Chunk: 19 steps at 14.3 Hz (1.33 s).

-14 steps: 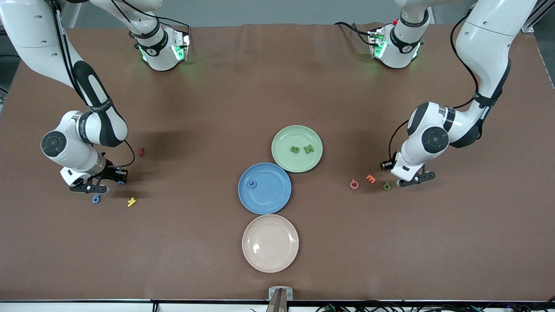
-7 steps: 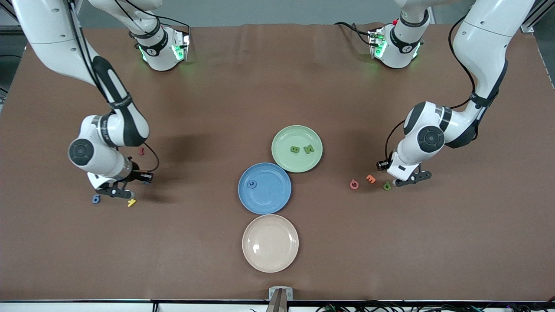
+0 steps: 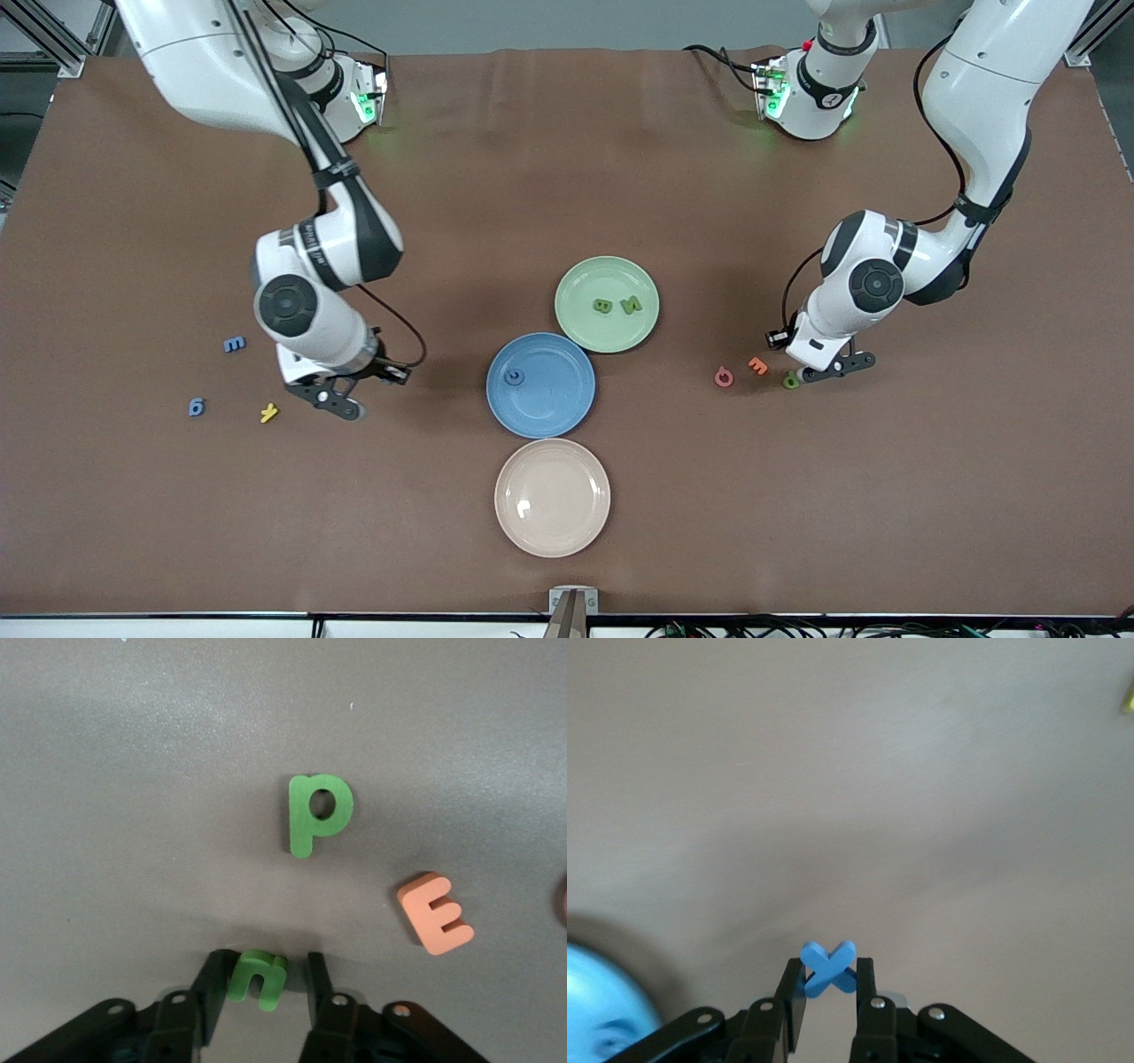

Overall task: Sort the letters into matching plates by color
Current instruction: 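Place the x on the blue plate while the left gripper places n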

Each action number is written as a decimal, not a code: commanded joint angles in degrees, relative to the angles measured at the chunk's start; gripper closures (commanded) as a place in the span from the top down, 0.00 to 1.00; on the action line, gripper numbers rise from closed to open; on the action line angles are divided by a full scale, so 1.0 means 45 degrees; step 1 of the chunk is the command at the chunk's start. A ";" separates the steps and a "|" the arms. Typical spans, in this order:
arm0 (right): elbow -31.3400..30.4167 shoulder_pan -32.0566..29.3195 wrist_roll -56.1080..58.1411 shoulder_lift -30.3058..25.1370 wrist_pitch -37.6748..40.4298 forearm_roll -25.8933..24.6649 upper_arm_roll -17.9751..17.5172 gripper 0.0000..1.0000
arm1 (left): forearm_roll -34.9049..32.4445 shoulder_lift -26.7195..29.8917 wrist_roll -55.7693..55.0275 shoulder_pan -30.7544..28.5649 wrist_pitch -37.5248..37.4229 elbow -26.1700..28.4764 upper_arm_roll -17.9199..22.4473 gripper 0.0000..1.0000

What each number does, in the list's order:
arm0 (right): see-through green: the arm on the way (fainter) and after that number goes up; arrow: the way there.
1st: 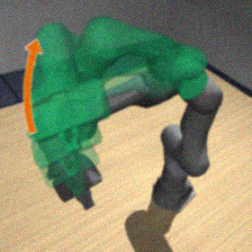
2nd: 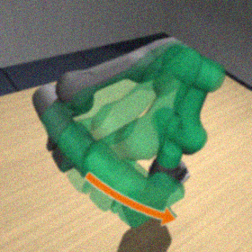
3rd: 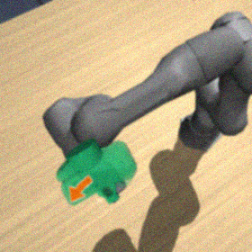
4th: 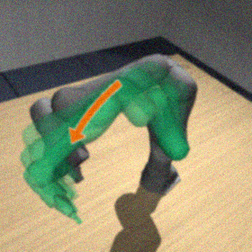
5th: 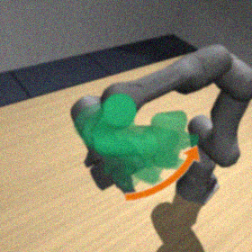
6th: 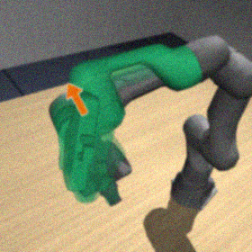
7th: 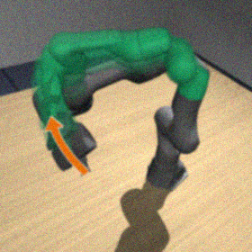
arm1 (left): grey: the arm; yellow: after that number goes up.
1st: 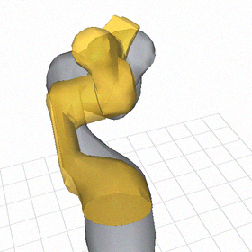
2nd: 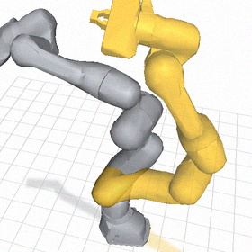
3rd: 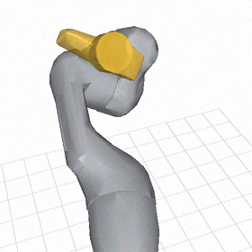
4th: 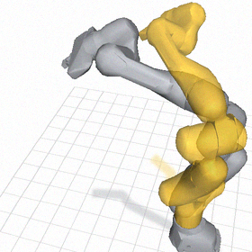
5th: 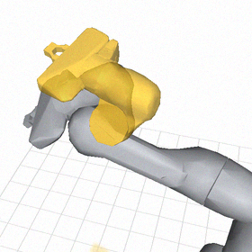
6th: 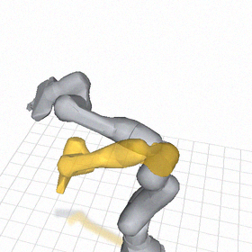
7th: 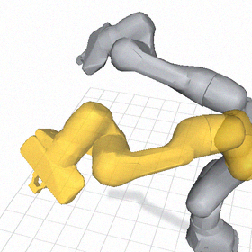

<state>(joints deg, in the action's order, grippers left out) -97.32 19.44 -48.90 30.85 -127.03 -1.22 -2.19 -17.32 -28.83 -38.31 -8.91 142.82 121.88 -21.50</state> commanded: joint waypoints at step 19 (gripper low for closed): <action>0.7955 0.4215 -0.6848 0.6055 -0.0011 0.0917 0.0624 0.82 | -0.0213 0.0353 -0.5428 0.1546 -0.1933 -0.1282 -0.3953 0.22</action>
<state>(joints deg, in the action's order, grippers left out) -63.34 38.17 -78.66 57.28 -127.30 3.14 0.30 -17.33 -27.33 -58.87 -4.98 134.86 116.95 -39.24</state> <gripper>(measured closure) 0.687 0.736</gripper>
